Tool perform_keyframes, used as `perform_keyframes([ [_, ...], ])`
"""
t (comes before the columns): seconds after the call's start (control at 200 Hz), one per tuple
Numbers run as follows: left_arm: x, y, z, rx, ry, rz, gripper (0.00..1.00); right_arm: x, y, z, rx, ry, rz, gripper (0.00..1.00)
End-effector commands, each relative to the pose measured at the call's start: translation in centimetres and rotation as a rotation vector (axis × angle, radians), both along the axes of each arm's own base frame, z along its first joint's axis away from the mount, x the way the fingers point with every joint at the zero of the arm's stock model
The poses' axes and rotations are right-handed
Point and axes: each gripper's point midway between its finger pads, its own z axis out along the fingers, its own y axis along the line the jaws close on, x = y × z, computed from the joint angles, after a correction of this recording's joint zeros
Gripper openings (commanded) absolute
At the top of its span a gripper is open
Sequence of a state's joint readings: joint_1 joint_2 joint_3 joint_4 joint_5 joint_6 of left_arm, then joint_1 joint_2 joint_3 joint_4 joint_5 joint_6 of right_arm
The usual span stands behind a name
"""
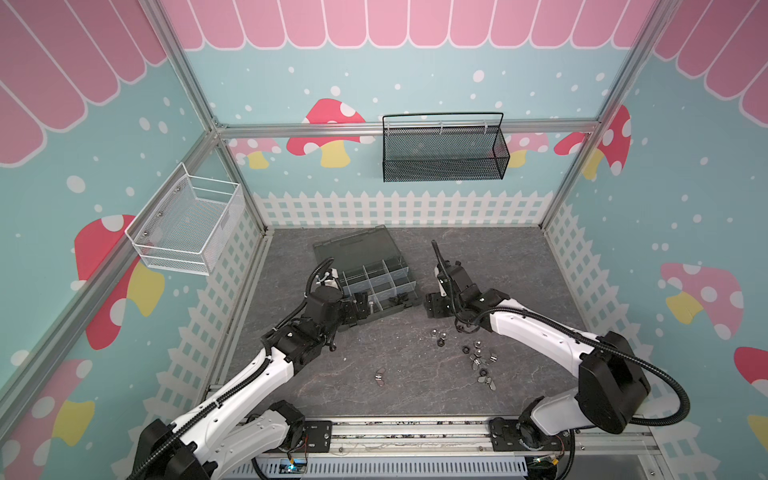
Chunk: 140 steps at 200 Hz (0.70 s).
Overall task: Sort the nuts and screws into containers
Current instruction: 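Withdraw the right gripper and move the left gripper toward the nuts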
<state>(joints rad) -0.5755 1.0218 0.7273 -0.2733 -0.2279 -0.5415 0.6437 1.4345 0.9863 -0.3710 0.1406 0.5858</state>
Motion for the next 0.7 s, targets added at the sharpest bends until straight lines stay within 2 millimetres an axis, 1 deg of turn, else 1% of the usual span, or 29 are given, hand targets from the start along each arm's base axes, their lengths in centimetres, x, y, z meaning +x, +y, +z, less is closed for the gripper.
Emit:
perform_keyframes([
  [0.0, 1.0, -2.8, 1.4, 0.001, -0.047, -0.056, 0.99, -0.4, -3.2, 1.1, 0.02, -0.05, -0.129, 0.91],
  [0.005, 1.0, -2.9, 1.4, 0.001, -0.046, -0.061, 0.99, -0.6, -3.4, 0.9, 0.016, -0.046, -0.135, 0.98],
  [0.015, 1.0, -3.3, 1.3, 0.0, -0.044, -0.07, 0.99, -0.7, -3.6, 0.9, 0.019, -0.048, -0.14, 0.99],
  [0.13, 1.8, -7.2, 1.1, 0.008, -0.054, -0.161, 0.99, -1.9, -6.2, 1.3, 0.021, -0.067, -0.209, 0.98],
  [0.225, 2.4, -10.9, 0.8, 0.044, -0.05, -0.254, 0.99, -2.9, -7.8, 1.7, 0.021, -0.081, -0.248, 0.98],
  [0.355, 3.1, -15.9, -0.1, 0.099, -0.049, -0.392, 0.99, -4.0, -8.8, 1.7, 0.031, -0.086, -0.267, 0.98],
  [0.46, 3.7, -19.3, -1.6, 0.138, -0.037, -0.501, 0.99, -4.5, -9.6, 1.7, 0.032, -0.095, -0.3, 0.98],
  [0.515, 4.0, -20.7, -2.3, 0.158, -0.035, -0.539, 0.99, -4.6, -10.1, 1.9, 0.03, -0.104, -0.318, 0.98],
  [0.605, 4.9, -22.4, -3.6, 0.192, -0.023, -0.58, 0.99, -4.7, -10.6, 2.5, 0.027, -0.122, -0.334, 0.98],
  [0.695, 5.5, -23.9, -4.8, 0.217, -0.01, -0.622, 0.93, -4.9, -11.3, 2.9, 0.016, -0.137, -0.353, 0.98],
])
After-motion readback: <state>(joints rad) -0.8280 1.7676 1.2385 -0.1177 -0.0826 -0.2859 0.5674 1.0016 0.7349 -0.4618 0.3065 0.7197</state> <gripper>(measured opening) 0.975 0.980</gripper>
